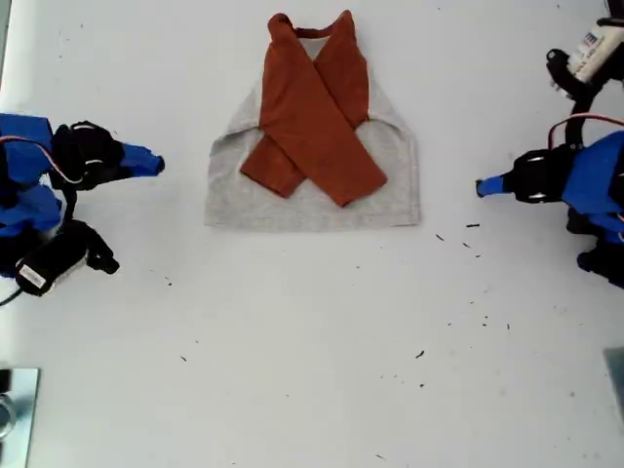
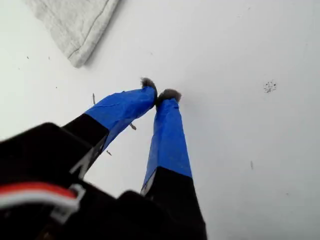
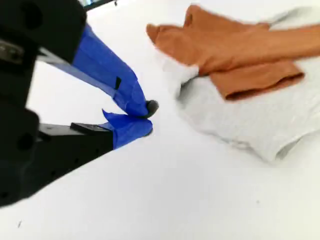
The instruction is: Fold t shirt
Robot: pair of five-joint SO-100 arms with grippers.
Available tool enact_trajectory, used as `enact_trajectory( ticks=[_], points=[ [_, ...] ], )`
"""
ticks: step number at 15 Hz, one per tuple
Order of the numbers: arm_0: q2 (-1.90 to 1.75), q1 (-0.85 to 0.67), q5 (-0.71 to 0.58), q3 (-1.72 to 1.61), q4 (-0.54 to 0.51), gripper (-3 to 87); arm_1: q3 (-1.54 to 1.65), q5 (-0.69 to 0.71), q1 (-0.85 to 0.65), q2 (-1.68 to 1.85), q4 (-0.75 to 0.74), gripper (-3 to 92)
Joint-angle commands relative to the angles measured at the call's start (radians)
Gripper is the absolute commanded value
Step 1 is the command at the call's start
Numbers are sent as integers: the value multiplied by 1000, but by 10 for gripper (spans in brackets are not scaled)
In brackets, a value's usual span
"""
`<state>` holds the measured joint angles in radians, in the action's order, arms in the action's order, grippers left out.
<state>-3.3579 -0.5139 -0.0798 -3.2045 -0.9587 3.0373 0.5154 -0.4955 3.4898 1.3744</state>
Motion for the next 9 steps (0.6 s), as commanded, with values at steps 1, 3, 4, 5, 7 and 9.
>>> enact_trajectory(
  ticks=[1, 3, 4, 5, 7, 9],
  points=[
    [74, 40, 61, 98, -28, -4, 6, -49, 35, -2, -2, 33],
    [419, 114, 64, 407, -34, -4, -272, -74, 64, -305, -34, 32],
    [607, 133, 41, 600, -75, -4, -512, -54, 74, -577, 0, 37],
    [782, 163, -2, 793, -114, -4, -749, -28, 106, -804, 48, 159],
    [1120, 244, -74, 1138, -213, 144, -1111, -18, 170, -1138, 152, 334],
    [1439, 285, -156, 1376, -290, 205, -1272, -14, 209, -1341, 184, 341]
  ],
)
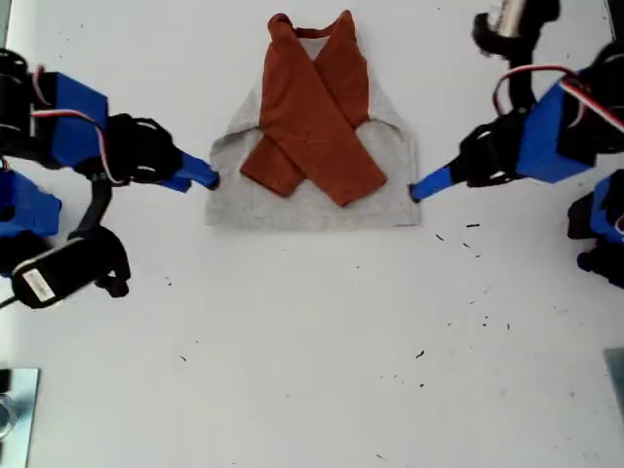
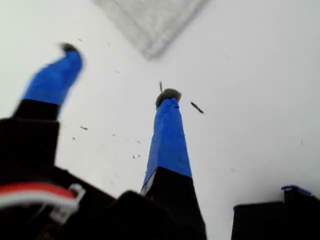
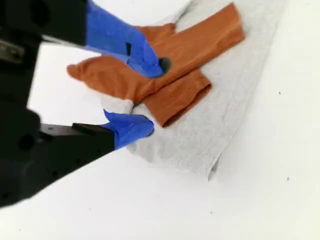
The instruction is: Fold t shirt
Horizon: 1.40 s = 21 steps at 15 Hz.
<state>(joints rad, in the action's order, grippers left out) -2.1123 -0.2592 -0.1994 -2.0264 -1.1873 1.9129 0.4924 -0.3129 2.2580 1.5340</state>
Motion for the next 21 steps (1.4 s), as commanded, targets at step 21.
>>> enact_trajectory(
  ticks=[21],
  points=[
    [463, 330, 120, 127, 186, -3, 144, -178, 325, -233, -313, 32]
  ],
)
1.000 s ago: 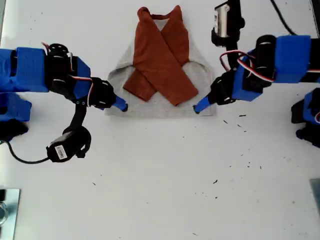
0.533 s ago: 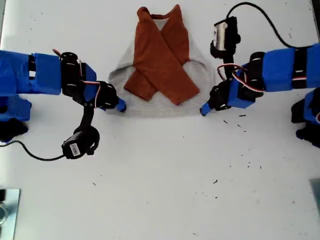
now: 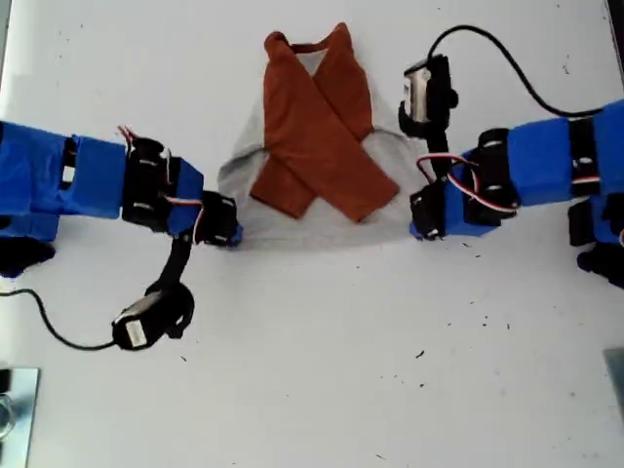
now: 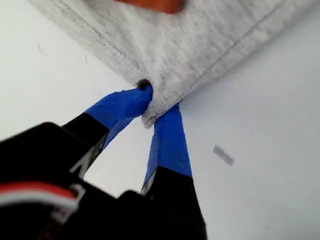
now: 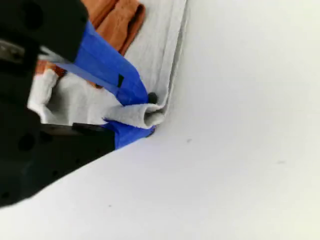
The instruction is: Fold t shirt
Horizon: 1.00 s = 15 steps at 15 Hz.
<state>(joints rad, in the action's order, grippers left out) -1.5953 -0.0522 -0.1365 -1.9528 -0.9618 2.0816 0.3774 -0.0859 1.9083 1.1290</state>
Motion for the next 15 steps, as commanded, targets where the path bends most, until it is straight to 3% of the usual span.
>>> enact_trajectory(
  ticks=[1, 3, 6, 8, 10, 13, 14, 15],
  points=[
    [-54, 209, 101, 92, -44, -3, -51, -127, 192, 163, 143, 32],
    [-57, 324, 160, 164, -55, -3, -186, -210, 316, 143, 255, 32],
    [-150, 270, 87, 172, -94, -3, -238, -89, 169, 179, 239, 32],
    [-255, 126, -25, 141, -140, -3, -267, 48, -61, 207, 193, 32],
    [-414, -91, -143, 37, -147, -3, -218, 210, -324, 207, 20, 32],
    [-684, -472, -311, -308, 14, -3, -66, 305, -552, 202, -336, 32],
    [-727, -569, -341, -408, 83, 1, -5, 291, -604, 199, -451, 61],
    [-741, -612, -383, -465, 137, 222, 2, 267, -644, 163, -485, 308]
  ],
)
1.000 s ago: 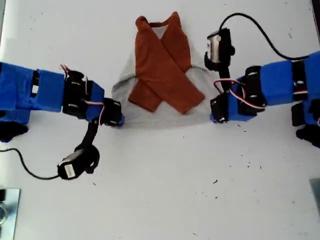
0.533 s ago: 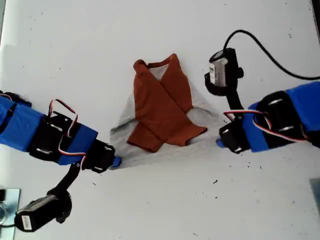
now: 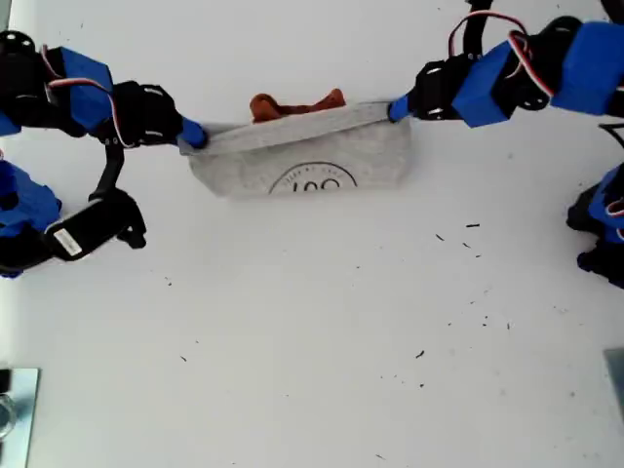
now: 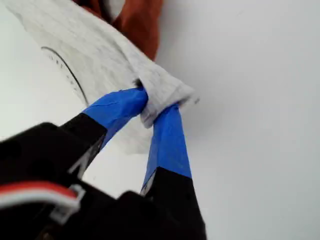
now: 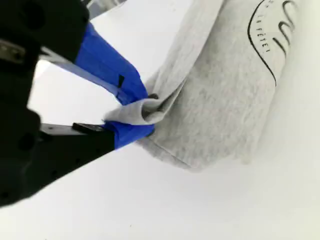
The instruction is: Fold t shirt
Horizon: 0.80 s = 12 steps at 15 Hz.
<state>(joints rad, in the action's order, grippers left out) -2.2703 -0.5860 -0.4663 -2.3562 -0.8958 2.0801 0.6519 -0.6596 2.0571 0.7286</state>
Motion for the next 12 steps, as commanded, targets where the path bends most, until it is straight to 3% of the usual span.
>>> enact_trajectory(
  ticks=[1, 4, 6, 8, 10, 11, 12],
  points=[
    [-67, -110, -44, -101, 91, 333, 41, 14, -106, 8, -166, 340],
    [-348, -173, 32, -316, 193, 152, 330, -150, -322, 192, -330, 326],
    [-560, -247, -11, -390, 161, 135, 387, -74, -383, 383, -156, 326],
    [-802, -250, -8, -495, 123, 135, 428, -5, -322, 580, 20, 326],
    [-1218, -75, 48, -664, 35, 86, 561, 15, -207, 887, 202, 323],
    [-1341, 37, 140, -752, -23, 60, 647, -2, -132, 1080, 296, 300],
    [-1327, 152, 184, -819, 18, 49, 730, -51, -55, 1290, 405, 268]
  ],
)
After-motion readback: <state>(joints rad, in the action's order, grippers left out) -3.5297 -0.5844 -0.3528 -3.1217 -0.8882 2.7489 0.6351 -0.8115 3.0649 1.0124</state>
